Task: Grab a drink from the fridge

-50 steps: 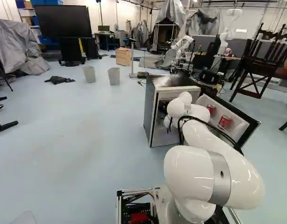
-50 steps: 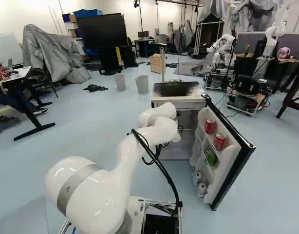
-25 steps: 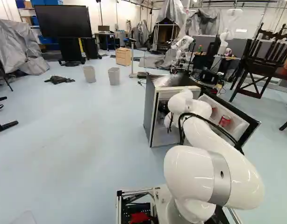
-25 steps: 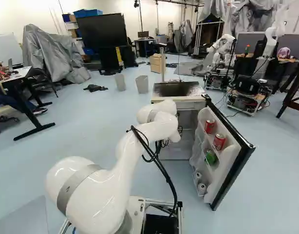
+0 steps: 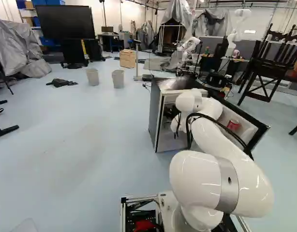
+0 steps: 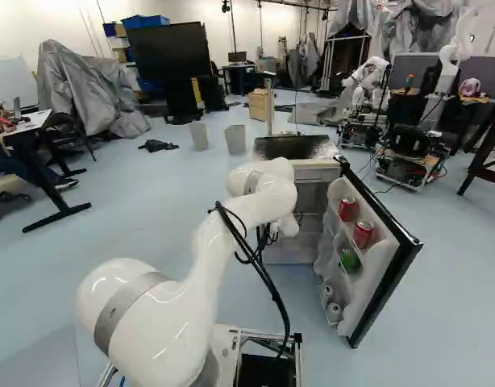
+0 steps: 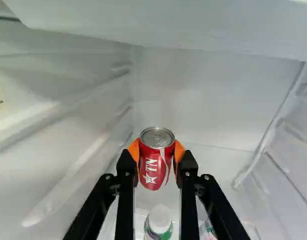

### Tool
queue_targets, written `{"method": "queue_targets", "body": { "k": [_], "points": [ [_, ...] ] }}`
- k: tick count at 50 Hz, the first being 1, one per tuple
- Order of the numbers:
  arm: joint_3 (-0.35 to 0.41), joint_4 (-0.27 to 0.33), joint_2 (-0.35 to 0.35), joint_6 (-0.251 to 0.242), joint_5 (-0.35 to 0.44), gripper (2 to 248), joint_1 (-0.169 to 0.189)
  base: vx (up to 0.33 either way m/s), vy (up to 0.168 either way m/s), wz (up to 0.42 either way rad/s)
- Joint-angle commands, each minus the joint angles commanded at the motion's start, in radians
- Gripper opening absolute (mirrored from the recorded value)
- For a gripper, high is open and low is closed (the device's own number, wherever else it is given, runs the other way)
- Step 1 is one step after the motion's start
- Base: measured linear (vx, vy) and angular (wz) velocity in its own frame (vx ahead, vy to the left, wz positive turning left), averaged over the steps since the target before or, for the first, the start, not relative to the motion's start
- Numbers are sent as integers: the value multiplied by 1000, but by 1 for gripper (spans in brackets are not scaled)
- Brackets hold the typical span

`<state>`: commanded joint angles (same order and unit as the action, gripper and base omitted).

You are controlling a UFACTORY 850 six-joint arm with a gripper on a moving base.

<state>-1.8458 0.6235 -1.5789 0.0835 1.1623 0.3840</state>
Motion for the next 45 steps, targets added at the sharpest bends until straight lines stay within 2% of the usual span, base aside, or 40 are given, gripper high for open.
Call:
{"method": "queue_targets", "body": {
  "k": [45],
  "points": [
    [254, 0, 143, 0, 0, 89, 25, 0, 0, 0]
  ]
}}
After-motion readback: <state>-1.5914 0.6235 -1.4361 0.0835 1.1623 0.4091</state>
